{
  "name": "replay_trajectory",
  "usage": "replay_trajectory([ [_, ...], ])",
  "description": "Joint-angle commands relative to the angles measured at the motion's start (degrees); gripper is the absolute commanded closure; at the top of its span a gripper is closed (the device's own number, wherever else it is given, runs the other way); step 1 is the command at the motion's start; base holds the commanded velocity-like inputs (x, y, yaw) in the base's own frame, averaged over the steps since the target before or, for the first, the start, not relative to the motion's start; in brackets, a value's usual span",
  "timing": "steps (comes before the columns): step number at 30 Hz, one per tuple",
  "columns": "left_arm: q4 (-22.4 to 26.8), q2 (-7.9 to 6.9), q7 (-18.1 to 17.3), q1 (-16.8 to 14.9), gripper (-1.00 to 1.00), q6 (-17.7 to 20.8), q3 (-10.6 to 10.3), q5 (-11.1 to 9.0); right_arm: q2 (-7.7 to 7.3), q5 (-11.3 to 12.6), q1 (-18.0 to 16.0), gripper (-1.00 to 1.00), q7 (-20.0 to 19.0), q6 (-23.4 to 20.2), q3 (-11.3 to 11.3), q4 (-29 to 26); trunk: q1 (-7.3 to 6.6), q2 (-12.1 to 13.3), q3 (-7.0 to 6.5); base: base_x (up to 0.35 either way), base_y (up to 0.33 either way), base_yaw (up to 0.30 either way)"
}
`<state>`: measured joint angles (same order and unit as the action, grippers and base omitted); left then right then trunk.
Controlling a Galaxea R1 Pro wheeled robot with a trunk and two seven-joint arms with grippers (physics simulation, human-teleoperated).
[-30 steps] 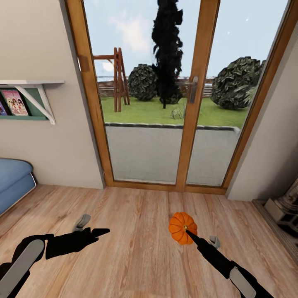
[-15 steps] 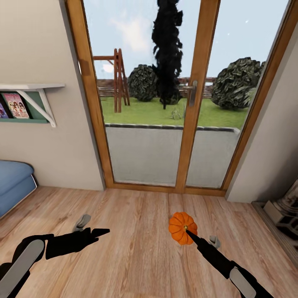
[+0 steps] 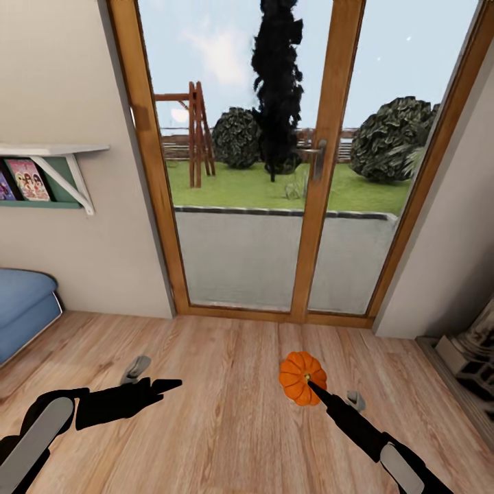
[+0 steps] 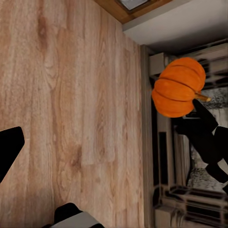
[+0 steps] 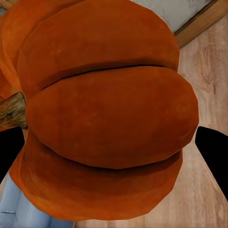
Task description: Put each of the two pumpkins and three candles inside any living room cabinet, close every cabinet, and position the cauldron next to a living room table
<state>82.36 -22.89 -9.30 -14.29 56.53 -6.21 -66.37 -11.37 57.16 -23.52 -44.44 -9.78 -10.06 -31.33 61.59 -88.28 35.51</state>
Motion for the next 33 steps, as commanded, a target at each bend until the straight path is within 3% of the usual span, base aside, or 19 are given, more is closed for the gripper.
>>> replay_trajectory([
  [1, 0.0, -0.02, -0.5, 0.0, -1.00, 0.1, 0.0, 0.6, -0.09, 0.6, 0.0, 1.00, 0.0, -0.4, -0.2, 0.0, -0.23, 0.4, -0.13, 0.000, 0.000, 0.000],
  [8, -0.5, 0.03, -0.1, -0.1, -1.00, -0.1, 0.1, 1.3, -0.08, 0.6, 0.0, 1.00, 0.1, -0.6, -0.2, 0.0, -1.77, 3.2, -1.39, 0.000, 0.000, 0.000],
  [11, -0.6, 0.07, 0.9, -0.1, -1.00, -0.1, 0.2, 3.3, -0.07, 0.6, 0.0, 1.00, 0.9, -0.7, -0.2, 0.0, -2.43, 4.4, -1.93, 0.000, 0.000, 0.000],
  [14, -0.6, 0.79, 5.3, -0.4, -1.00, -0.3, 0.3, 6.6, -0.20, 0.6, 0.0, 1.00, 2.7, -1.0, -0.2, 0.0, -3.09, 5.6, -2.46, 0.000, 0.000, 0.000],
  [16, -0.6, 2.78, 9.9, -0.5, -1.00, -0.3, 0.3, 8.5, -0.36, 0.6, 0.0, 1.00, 3.6, -1.2, -0.2, 0.0, -3.52, 6.4, -2.82, 0.000, 0.000, 0.000],
  [17, -0.7, 4.63, 14.6, -0.6, -1.00, -0.4, 0.2, 10.0, -0.43, 0.6, 0.0, 1.00, 4.3, -1.3, -0.2, 0.0, -3.74, 6.8, -3.00, 0.000, 0.000, 0.000],
  [20, -1.1, 8.66, 23.8, -0.8, -1.00, -0.7, 0.2, 13.9, -0.51, 0.3, 0.0, 1.00, 7.8, -1.4, -0.3, 0.0, -4.40, 8.0, -3.54, 0.000, 0.000, 0.000],
  [22, -2.9, 11.23, 27.4, -0.9, -1.00, -1.1, 0.2, 17.0, -0.59, 0.2, 0.1, 1.00, 11.1, -1.4, -0.3, 0.0, -4.84, 8.8, -3.90, 0.000, 0.000, 0.000],
  [23, -3.6, 11.79, 28.0, -0.9, -1.00, -1.3, 0.2, 17.9, -0.62, 0.2, 0.1, 1.00, 11.8, -1.3, -0.3, 0.1, -5.06, 9.2, -4.08, 0.000, 0.000, 0.000],
  [24, -6.3, 13.43, 29.0, -0.9, -1.00, -2.4, 0.2, 20.8, -0.65, 0.2, 0.1, 1.00, 13.9, -1.1, -0.3, 0.9, -5.28, 9.6, -4.26, 0.000, 0.000, 0.000],
  [27, -11.5, 15.61, 29.8, -1.3, -1.00, -5.8, 0.1, 25.2, -0.68, 0.1, 0.1, 1.00, 16.7, -0.4, -0.3, 5.1, -5.94, 10.8, -4.80, 0.000, 0.000, 0.000],
  [33, -16.5, 17.47, 30.0, -2.4, -1.00, -8.8, -0.1, 28.4, -0.59, 0.1, 0.1, 1.00, 18.3, 5.5, -0.6, 14.3, -7.26, 13.2, -5.88, 0.000, 0.000, 0.000],
])
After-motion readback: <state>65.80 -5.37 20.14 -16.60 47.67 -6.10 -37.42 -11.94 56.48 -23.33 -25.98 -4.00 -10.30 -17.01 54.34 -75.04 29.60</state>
